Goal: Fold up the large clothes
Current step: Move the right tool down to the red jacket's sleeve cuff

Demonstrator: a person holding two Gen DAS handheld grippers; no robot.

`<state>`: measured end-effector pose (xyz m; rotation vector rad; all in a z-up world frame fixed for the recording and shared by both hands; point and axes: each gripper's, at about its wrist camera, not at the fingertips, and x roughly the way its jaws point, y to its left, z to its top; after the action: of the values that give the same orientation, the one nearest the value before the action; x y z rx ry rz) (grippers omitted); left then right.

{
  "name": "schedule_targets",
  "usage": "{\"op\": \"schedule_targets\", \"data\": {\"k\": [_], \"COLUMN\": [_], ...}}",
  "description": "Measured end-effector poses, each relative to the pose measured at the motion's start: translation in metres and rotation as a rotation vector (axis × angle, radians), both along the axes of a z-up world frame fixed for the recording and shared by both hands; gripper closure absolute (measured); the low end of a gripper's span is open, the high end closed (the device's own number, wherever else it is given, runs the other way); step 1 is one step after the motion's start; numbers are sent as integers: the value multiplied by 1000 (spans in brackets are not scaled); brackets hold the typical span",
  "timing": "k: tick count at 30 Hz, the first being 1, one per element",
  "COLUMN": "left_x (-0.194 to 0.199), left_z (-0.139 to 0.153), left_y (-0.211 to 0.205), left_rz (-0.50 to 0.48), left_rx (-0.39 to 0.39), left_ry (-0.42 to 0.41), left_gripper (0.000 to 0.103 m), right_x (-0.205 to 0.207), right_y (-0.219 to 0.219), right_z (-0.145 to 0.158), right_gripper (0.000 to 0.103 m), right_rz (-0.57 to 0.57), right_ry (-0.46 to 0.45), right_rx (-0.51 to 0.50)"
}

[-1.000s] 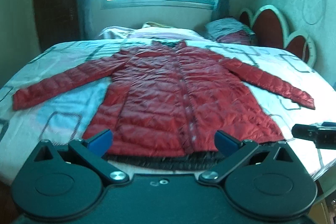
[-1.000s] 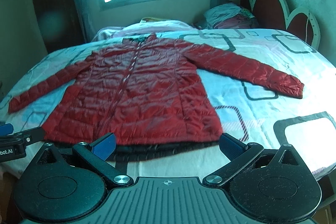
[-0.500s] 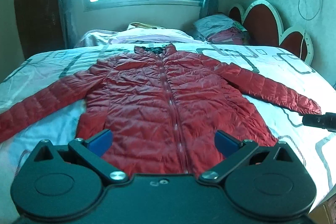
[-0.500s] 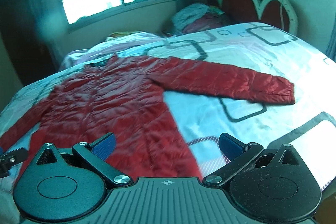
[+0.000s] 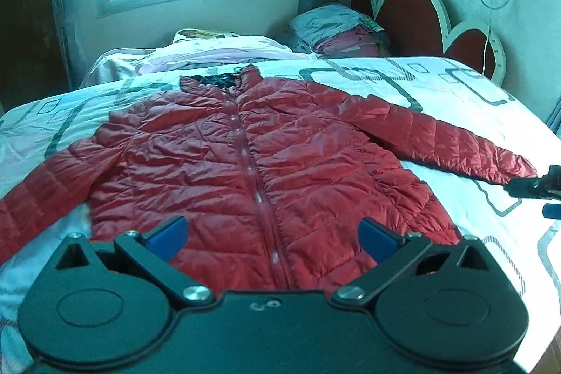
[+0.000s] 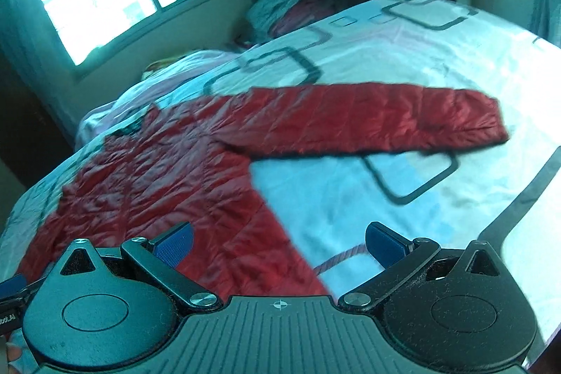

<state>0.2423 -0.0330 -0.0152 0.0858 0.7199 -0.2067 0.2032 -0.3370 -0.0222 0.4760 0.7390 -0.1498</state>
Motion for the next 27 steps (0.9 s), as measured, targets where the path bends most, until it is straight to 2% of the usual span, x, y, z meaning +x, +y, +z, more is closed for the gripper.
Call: {"op": "schedule_targets", "data": {"k": [10, 11, 12, 13, 17, 19, 20, 24, 27], "left_x": [41, 46, 50, 55, 71, 79, 84, 97, 109], "left_z": [-12, -14, -15, -17, -21, -22, -24, -30, -36], "left_y": [-41, -45, -50, -55, -72, -81, -85, -102, -115], "left_rz": [11, 14, 14, 18, 57, 70, 73, 82, 63], "left_rx": [-4, -3, -2, -6, -46, -61, -71, -59, -6], "left_ry": [22, 19, 18, 15, -22, -34, -33, -55, -19], "left_gripper": [0, 0, 0, 0, 0, 0, 0, 0, 0], "right_x": [39, 43, 47, 53, 59, 60, 60, 61, 54], "right_y": [-77, -86, -95, -107, -147, -163, -172, -199, -209], "right_z": [-26, -30, -35, -43, -65, -75, -81, -103, -109], "right_gripper": [1, 14, 40, 44, 44, 54, 64, 64, 64], "right_rz": [-114, -126, -134, -155, -219, -243, -262, -323, -346], "right_ry": [-12, -15, -6, 15, 17, 23, 29, 50, 22], "right_rx": [9, 18, 33, 51, 102, 127, 144, 248, 324]}}
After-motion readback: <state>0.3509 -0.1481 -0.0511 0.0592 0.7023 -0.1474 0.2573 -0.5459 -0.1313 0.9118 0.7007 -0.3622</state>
